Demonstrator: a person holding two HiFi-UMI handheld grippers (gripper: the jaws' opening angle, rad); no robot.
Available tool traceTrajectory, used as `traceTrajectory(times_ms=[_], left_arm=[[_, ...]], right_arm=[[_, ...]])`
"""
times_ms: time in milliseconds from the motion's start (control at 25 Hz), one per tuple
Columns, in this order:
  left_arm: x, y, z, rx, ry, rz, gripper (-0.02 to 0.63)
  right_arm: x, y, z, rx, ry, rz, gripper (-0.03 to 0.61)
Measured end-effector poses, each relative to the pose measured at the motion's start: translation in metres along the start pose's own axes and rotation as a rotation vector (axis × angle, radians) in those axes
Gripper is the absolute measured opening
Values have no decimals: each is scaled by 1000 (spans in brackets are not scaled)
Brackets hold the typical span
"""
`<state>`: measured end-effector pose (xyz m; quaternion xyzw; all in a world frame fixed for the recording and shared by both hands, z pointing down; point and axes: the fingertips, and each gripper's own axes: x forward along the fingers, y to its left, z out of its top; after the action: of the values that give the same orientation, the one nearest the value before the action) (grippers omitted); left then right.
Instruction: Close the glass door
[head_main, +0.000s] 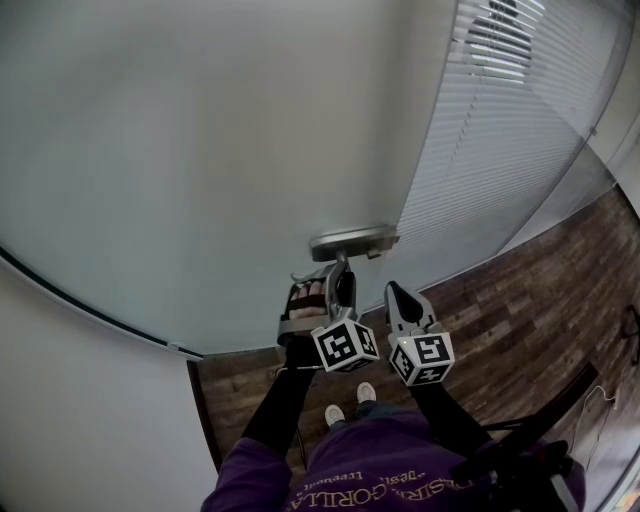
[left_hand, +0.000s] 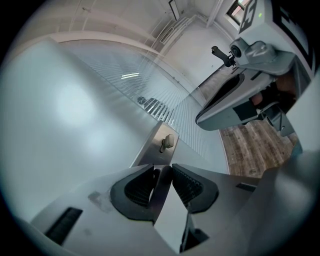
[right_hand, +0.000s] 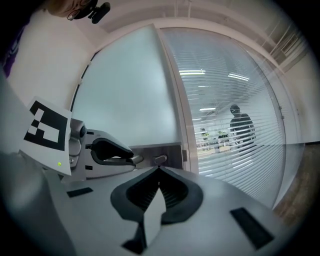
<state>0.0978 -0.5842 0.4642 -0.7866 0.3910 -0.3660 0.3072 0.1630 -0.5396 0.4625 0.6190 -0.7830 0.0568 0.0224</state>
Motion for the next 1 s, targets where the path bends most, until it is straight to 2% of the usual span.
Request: traceTrajectory(times_ms=[320,560,1000], left_arm=[[5,5,-9,-8,30,32,114],[44,22,-7,-32,61,27,114],[63,33,-13,-65,118,52,114]], right_arm=[[9,-5,-5,5,7,43,-9],[40,-32,3,23,12,50,-9],[51,-51,0,29,20,82,-9]])
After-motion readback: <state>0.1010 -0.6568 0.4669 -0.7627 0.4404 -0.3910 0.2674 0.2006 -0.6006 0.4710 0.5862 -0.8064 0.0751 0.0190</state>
